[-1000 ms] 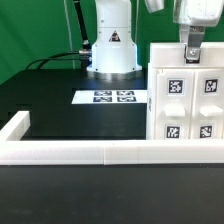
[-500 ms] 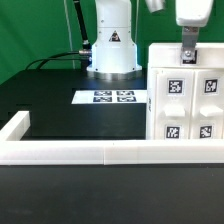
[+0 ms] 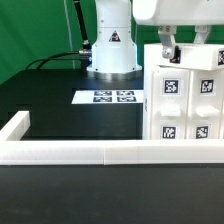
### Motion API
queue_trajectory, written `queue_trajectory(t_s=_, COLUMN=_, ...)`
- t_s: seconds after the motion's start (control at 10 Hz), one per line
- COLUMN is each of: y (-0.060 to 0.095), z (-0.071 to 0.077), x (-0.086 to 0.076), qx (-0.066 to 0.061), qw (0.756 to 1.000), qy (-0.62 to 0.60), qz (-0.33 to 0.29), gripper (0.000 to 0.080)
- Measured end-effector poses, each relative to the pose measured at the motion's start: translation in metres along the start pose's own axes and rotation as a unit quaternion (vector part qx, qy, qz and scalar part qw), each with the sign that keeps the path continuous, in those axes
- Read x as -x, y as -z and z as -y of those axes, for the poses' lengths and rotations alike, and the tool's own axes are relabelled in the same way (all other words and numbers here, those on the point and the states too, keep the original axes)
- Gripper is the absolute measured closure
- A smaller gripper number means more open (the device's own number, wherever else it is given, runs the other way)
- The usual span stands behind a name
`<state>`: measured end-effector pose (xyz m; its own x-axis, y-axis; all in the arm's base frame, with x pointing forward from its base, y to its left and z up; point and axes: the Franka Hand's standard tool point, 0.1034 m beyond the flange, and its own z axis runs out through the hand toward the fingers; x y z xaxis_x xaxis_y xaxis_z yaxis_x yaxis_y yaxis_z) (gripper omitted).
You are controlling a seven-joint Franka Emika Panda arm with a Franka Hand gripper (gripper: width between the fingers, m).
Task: Assemble cabinet
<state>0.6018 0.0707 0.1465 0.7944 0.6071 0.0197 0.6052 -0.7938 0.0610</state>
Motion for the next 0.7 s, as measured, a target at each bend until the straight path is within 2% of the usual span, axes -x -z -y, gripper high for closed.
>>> queue_trajectory(t_s=0.2, y=0.0004, z=0.0021, x=-0.0014, qx=0.000, qw=0.994, qy=-0.109, qz=0.000, gripper=0.0242)
queue_trajectory(t_s=0.4, y=0.0009, z=0.0051, x=-0.0053, qx=0.001, qw=0.977, qy=-0.212, qz=-0.007, gripper=0.0242)
queue_trajectory(t_s=0.7, y=0.0011, z=0.0060, x=-0.0064, qx=0.000, qw=0.958, qy=-0.286, qz=-0.008, gripper=0.0241)
